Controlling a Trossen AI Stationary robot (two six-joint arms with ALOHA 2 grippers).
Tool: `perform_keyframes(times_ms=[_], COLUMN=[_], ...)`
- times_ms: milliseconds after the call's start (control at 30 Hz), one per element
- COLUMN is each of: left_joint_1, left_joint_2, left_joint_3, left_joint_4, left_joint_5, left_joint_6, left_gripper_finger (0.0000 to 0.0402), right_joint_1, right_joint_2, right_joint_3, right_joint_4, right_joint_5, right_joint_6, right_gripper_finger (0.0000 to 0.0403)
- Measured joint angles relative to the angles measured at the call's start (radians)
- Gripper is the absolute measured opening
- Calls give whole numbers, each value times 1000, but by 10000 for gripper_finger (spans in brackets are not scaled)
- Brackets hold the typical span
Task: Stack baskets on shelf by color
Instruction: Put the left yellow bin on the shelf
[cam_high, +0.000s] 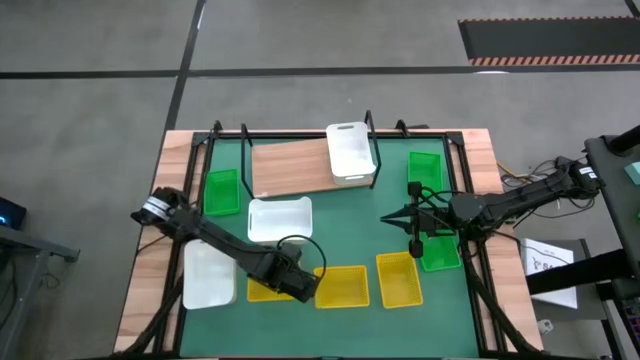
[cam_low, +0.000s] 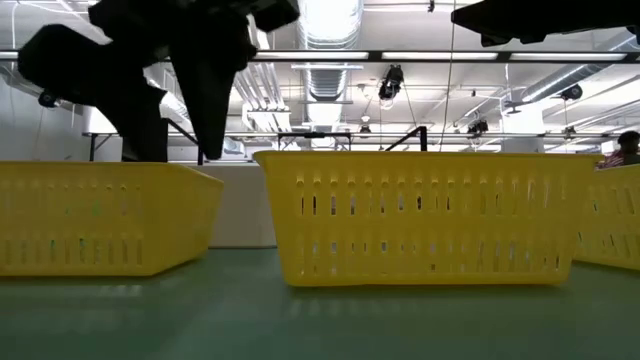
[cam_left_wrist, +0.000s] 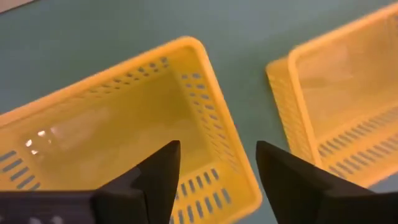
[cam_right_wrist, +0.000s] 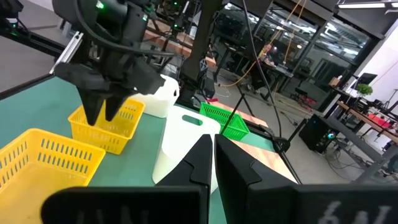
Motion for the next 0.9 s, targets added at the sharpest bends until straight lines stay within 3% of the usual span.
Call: perform_keyframes(times_ms=[667,900], left_joint_1=[12,12], left_joint_2=[6,6], left_joint_3=[-85,-91], left_joint_4=[80,96], left_joint_5=[-36,-39], left_joint_6=[-30,-29], left_gripper_finger=[195,136], right_joint_1=[0,0], right_joint_2=[1,1], right_joint_3=[0,0], right_joint_4=[-1,-4], right_joint_5=[0,1], right_joint_6=[0,0], right_gripper_finger=[11,11])
